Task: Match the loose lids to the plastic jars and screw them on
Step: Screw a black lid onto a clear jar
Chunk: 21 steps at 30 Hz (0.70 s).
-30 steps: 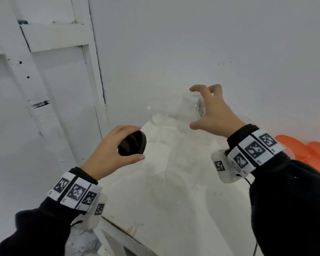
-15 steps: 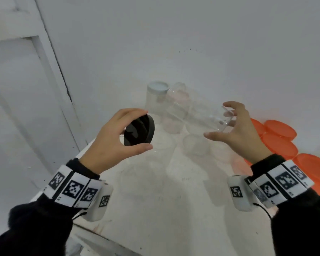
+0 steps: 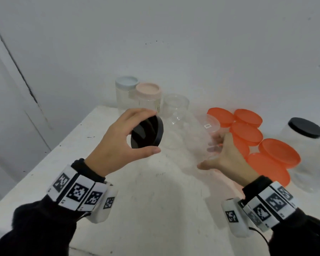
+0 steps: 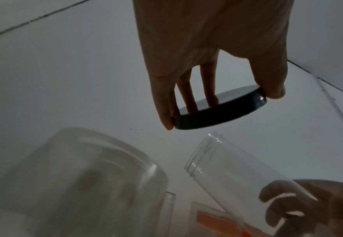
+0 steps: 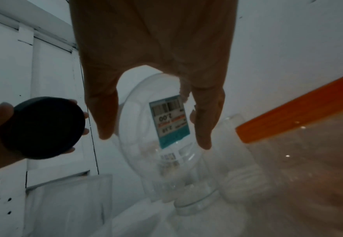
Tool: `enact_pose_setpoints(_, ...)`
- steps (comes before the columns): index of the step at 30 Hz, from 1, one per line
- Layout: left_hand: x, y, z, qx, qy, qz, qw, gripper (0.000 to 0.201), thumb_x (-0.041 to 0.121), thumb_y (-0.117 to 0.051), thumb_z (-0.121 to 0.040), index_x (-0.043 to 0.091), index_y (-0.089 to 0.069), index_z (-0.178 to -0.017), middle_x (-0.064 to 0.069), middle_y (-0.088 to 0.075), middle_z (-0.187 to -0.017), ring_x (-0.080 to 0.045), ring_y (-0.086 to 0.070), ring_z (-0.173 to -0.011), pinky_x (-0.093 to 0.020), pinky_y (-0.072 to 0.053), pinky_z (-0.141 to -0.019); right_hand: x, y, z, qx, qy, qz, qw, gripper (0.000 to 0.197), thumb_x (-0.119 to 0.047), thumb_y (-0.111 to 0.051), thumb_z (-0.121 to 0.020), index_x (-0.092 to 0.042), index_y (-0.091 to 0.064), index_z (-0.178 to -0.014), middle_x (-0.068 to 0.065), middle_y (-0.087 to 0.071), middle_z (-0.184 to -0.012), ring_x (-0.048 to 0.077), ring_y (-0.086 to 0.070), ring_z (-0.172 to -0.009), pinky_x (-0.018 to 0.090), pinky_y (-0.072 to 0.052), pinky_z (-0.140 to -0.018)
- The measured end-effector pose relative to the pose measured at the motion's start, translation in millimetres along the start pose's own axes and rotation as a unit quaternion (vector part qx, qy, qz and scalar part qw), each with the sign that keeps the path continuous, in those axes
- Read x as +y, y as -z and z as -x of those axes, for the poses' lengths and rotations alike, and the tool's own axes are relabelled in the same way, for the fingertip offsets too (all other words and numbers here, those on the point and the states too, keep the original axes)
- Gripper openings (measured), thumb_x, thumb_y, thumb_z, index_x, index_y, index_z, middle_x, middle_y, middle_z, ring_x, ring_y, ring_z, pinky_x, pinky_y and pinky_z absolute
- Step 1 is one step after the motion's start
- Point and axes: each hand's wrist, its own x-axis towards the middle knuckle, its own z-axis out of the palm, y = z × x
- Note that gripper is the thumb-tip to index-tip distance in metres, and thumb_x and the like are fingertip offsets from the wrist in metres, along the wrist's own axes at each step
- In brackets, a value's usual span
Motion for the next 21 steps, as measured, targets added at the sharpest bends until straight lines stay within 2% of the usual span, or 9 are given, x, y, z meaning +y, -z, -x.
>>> enact_pose_setpoints(3, 3, -11, -6, -0.008, -0.006, 0.002, 1.0, 0.07, 0.051, -0.07, -0.067, 0.032, -0.048, -0.13, 0.017, -0.047, -0.128, -0.005, -0.045, -0.122, -0.032, -0.046, -0.098, 11, 4, 9, -0.031, -0.016, 0.032, 0.999, 0.096, -0.043, -0.085, -0.036, -0.024, -0.04, -0.119, -0.005, -0.042, -0.113, 0.01, -0.052, -0.102, 0.035, -0.053, -0.082)
enact_pose_setpoints(5, 4, -18, -9, -0.014, -0.008, 0.007, 1.0, 0.07, 0.051, -0.07, -0.067, 0.031, -0.048, -0.13, 0.017, -0.047, -0.128, -0.005, -0.045, -0.122, -0.031, -0.046, -0.098, 19, 6, 13, -0.044, -0.026, 0.018, 0.999, 0.098, -0.053, -0.089, -0.039, -0.023, -0.041, -0.118, -0.005, -0.042, -0.116, 0.011, -0.053, -0.105, 0.036, -0.053, -0.085)
enact_pose_setpoints(8, 5, -28, -14, -0.022, -0.009, 0.014, 1.0, 0.07, 0.05, -0.07, -0.067, 0.031, -0.048, -0.131, 0.017, -0.047, -0.128, -0.006, -0.045, -0.123, -0.032, -0.045, -0.098, 31, 6, 17, -0.068, -0.055, -0.014, 0.996, 0.082, -0.047, -0.083, -0.052, -0.022, -0.04, -0.117, -0.002, -0.047, -0.119, 0.012, -0.056, -0.106, 0.031, -0.052, -0.085)
enact_pose_setpoints(11, 6, -38, -18, -0.031, -0.011, 0.021, 0.999, 0.07, 0.05, -0.071, -0.067, 0.032, -0.048, -0.131, 0.016, -0.047, -0.128, -0.006, -0.045, -0.123, -0.033, -0.045, -0.099, 43, 5, 18, -0.096, -0.091, -0.002, 0.991, 0.073, -0.03, -0.085, -0.063, -0.022, -0.037, -0.118, -0.001, -0.052, -0.117, 0.007, -0.055, -0.105, 0.024, -0.05, -0.078)
enact_pose_setpoints(14, 7, -46, -21, -0.044, -0.012, 0.025, 0.999, 0.07, 0.05, -0.071, -0.067, 0.032, -0.048, -0.131, 0.016, -0.047, -0.129, -0.006, -0.045, -0.123, -0.035, -0.045, -0.1, 51, 3, 17, -0.094, -0.097, 0.008, 0.991, 0.072, -0.02, -0.085, -0.062, -0.021, -0.036, -0.115, 0.0, -0.049, -0.117, 0.004, -0.052, -0.106, 0.02, -0.048, -0.072)
enact_pose_setpoints(17, 7, -54, -24, -0.053, -0.015, 0.029, 0.998, 0.069, 0.05, -0.07, -0.067, 0.032, -0.048, -0.13, 0.017, -0.046, -0.129, -0.006, -0.044, -0.123, -0.034, -0.045, -0.1, 57, 3, 16, -0.1, -0.089, -0.01, 0.991, 0.075, -0.02, -0.089, -0.057, -0.02, -0.037, -0.112, -0.004, -0.047, -0.12, 0.003, -0.051, -0.109, 0.02, -0.047, -0.075)
enact_pose_setpoints(21, 6, -60, -27, -0.057, -0.016, 0.029, 0.998, 0.069, 0.051, -0.07, -0.067, 0.031, -0.048, -0.13, 0.019, -0.046, -0.128, -0.004, -0.044, -0.122, -0.032, -0.045, -0.1, 63, 6, 14, -0.115, -0.054, 0.019, 0.992, 0.078, -0.034, -0.089, -0.054, -0.025, -0.041, -0.115, -0.012, -0.051, -0.121, 0.002, -0.05, -0.112, 0.02, -0.042, -0.087)
